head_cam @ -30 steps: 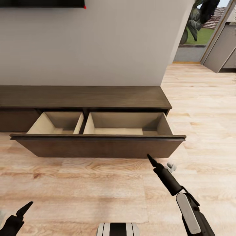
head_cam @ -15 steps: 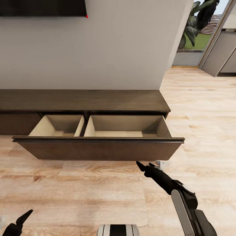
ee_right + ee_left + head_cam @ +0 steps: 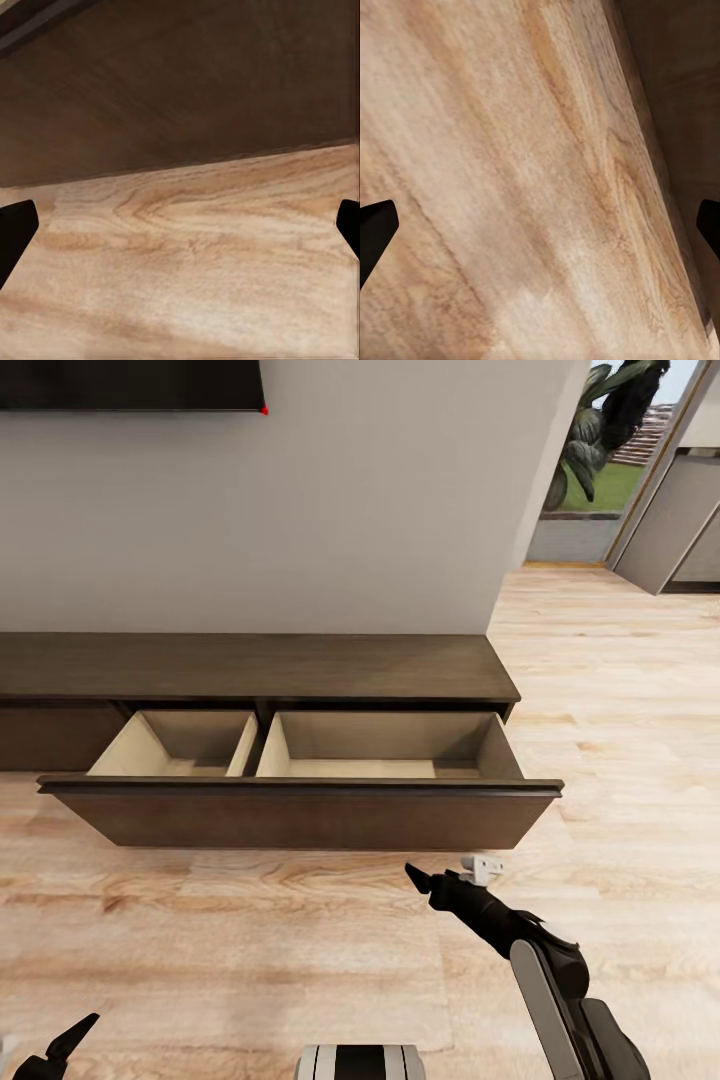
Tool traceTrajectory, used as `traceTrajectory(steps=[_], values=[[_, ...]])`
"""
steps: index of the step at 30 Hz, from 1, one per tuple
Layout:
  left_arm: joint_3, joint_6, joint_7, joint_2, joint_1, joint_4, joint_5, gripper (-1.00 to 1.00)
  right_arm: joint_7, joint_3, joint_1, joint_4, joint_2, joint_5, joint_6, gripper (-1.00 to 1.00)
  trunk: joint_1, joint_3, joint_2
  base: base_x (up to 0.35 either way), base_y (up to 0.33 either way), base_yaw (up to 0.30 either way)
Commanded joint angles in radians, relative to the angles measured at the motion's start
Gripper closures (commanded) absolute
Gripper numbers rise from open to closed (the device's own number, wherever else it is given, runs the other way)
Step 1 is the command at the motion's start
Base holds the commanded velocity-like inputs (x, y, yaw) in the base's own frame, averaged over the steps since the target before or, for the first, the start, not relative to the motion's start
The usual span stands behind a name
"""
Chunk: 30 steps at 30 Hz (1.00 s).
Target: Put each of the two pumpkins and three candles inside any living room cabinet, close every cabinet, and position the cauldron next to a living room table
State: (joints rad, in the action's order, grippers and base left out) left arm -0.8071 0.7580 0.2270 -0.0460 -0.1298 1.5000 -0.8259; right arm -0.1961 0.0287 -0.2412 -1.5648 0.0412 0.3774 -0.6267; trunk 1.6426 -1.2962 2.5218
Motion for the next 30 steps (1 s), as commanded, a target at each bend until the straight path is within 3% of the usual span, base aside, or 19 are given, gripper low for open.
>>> traceTrajectory(steps=[1,4,11,13,14,21,30], values=[[-0.002,0.006,0.004,-0.001,0.000,0.001,0.000,-1.00,0.003,-0.001,0.000,-0.001,0.000,0.001,-0.005,-1.00,0.000,-0.001,0.000,0.000,0.000,0.000],[-0.004,0.017,0.005,-0.004,0.005,0.012,-0.005,-1.00,0.020,-0.013,0.011,0.011,-0.004,0.000,0.006,-1.00,0.001,-0.008,0.001,0.000,0.000,0.000],[-0.006,0.054,0.006,-0.005,0.007,0.033,-0.013,-1.00,-0.019,-0.050,0.050,0.026,-0.009,-0.001,0.046,-1.00,0.004,-0.034,0.002,0.000,0.000,0.161],[-0.005,0.056,0.006,-0.006,0.007,0.034,-0.013,-1.00,-0.030,-0.040,0.062,0.027,-0.010,-0.001,0.039,-1.00,0.005,-0.041,0.003,0.000,0.000,0.252],[-0.006,0.057,0.006,-0.005,0.007,0.035,-0.013,-1.00,-0.130,-0.036,0.065,0.027,-0.011,-0.001,0.015,-1.00,0.005,-0.044,0.003,0.000,0.000,0.264],[-0.006,0.057,0.006,-0.006,0.007,0.035,-0.012,-1.00,-0.136,-0.028,0.066,0.027,-0.012,-0.001,-0.058,-1.00,0.008,-0.067,0.005,0.000,0.000,0.273],[-0.006,0.058,0.007,-0.008,0.006,0.042,-0.014,-1.00,-0.137,-0.014,0.063,0.026,-0.013,-0.002,-0.074,-1.00,0.012,-0.089,0.006,0.000,0.000,0.279]])
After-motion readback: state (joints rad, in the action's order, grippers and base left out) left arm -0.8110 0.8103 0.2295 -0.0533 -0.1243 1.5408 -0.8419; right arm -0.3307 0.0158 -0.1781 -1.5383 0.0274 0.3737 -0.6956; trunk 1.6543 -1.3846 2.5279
